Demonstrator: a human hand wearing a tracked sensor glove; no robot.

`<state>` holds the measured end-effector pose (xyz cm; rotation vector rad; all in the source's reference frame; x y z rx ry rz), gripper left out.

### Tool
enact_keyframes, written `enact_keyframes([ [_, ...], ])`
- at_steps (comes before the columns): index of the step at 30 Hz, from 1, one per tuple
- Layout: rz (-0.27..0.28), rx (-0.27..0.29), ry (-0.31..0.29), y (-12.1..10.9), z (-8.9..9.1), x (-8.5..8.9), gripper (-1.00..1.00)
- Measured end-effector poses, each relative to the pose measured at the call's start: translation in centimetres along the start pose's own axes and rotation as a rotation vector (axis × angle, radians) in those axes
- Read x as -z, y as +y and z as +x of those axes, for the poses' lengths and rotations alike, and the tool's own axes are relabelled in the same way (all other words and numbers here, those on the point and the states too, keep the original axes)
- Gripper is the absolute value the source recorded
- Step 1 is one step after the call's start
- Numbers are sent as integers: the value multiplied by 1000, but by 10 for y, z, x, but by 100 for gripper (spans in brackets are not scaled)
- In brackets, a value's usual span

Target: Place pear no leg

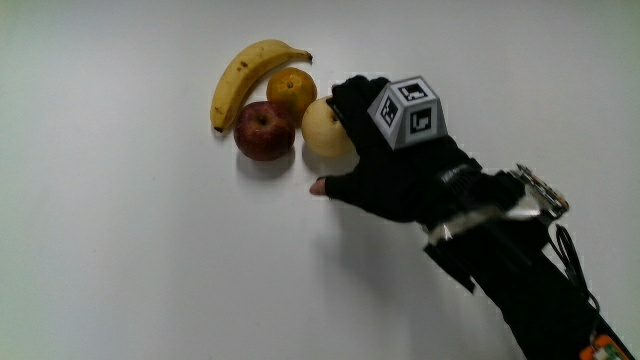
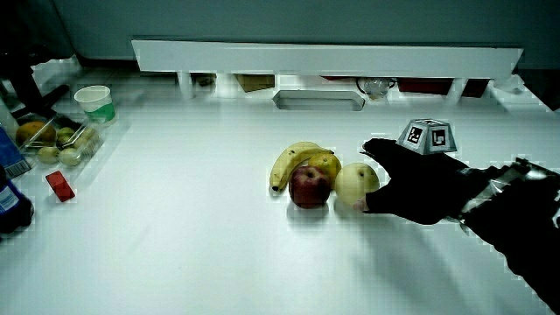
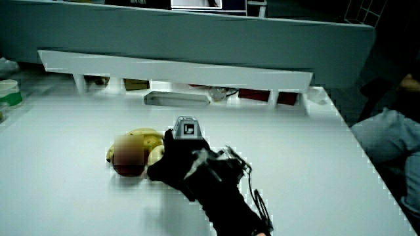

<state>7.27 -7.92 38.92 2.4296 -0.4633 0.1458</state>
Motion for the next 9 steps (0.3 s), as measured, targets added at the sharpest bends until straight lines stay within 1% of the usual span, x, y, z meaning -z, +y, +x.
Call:
enact_keyframes([
  [1, 7, 6, -28, -6, -3, 0, -100],
  [2, 50, -9, -68, -16, -8, -2, -100],
  [3, 17, -28, -55, -24, -13, -3, -100],
  [4, 0, -61, -35, -32, -17, -5, -100],
  [5, 51, -84, -77, -42, -23, -8, -100],
  [6, 30, -135, -69, -52, -30, -10, -100],
  [9, -46, -202, -25, -76, -44, -6, -100],
])
